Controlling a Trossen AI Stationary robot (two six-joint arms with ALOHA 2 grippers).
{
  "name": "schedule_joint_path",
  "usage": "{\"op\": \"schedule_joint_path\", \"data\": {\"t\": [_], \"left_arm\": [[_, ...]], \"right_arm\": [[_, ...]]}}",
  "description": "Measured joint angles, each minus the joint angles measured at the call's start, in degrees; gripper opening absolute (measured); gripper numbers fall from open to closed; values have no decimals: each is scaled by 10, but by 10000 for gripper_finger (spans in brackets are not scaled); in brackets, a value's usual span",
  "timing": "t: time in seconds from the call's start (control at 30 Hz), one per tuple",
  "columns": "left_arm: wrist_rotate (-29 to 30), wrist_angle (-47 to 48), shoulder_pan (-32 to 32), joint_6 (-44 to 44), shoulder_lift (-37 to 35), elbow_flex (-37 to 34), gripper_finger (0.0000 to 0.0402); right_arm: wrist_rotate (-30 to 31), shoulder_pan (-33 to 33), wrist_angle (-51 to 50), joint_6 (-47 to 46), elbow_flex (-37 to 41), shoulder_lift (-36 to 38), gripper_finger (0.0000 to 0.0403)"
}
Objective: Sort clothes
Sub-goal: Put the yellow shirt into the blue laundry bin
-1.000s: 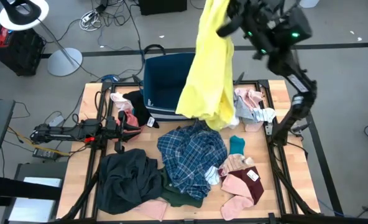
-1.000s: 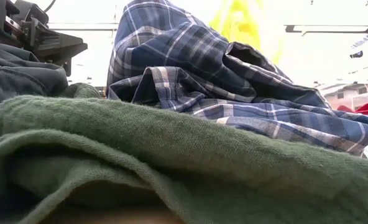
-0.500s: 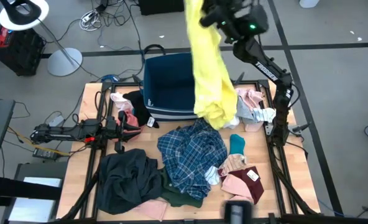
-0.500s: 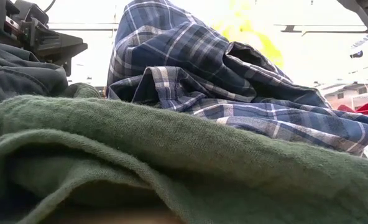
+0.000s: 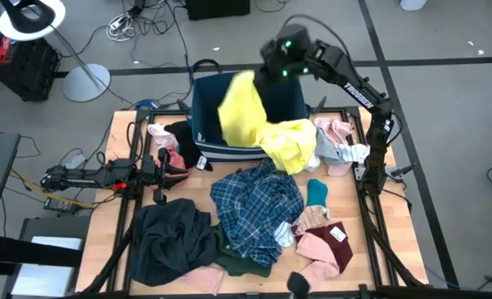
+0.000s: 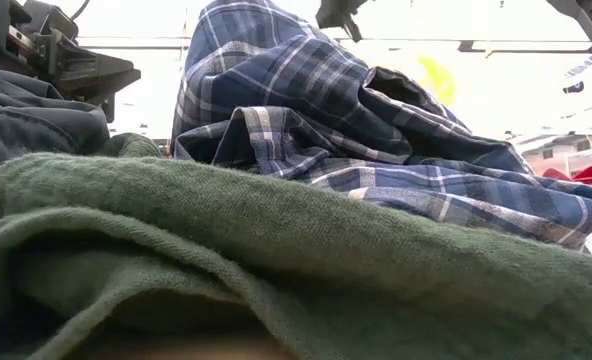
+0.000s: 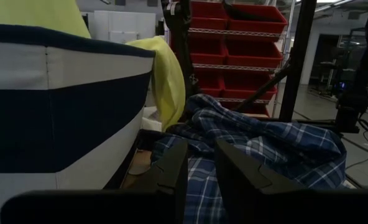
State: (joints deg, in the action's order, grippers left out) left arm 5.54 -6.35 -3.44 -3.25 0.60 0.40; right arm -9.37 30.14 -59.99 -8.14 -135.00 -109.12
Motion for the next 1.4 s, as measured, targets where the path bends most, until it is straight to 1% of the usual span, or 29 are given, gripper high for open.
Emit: {"op": "schedule_joint_path", "data": {"t": [0.1,0.17,0.27,0.33,0.47,0.57,0.67,0.77,0.87,0.97,1.03,1.2,1.3,1.4], "left_arm": [[0,0,0,0,0,0,85],[0,-1,0,0,0,0,85],[0,-1,0,0,0,0,85],[0,-1,0,0,0,0,85],[0,-1,0,0,0,0,85],[0,-1,0,0,0,0,85],[0,-1,0,0,0,0,85],[0,-1,0,0,0,0,85],[0,-1,0,0,0,0,85],[0,-1,0,0,0,0,85],[0,-1,0,0,0,0,85],[0,-1,0,0,0,0,85],[0,-1,0,0,0,0,85],[0,-1,0,0,0,0,85]], "right_arm": [[76,-11,-99,21,18,-4,2],[100,-17,-107,31,52,-3,8],[101,-19,-117,31,98,-5,29],[95,-20,-84,23,139,-3,52],[84,-20,-51,19,214,-6,110],[82,-18,-47,25,234,-6,156],[77,-11,-81,27,213,-6,192],[71,-6,-116,27,153,-4,217],[70,-7,-157,27,80,-4,229],[75,-16,-202,24,12,3,230],[97,-29,-215,27,0,24,229],[175,-80,-226,-2,41,127,229],[226,-129,-224,-39,88,194,228],[306,-196,-224,-93,162,258,228]]}}
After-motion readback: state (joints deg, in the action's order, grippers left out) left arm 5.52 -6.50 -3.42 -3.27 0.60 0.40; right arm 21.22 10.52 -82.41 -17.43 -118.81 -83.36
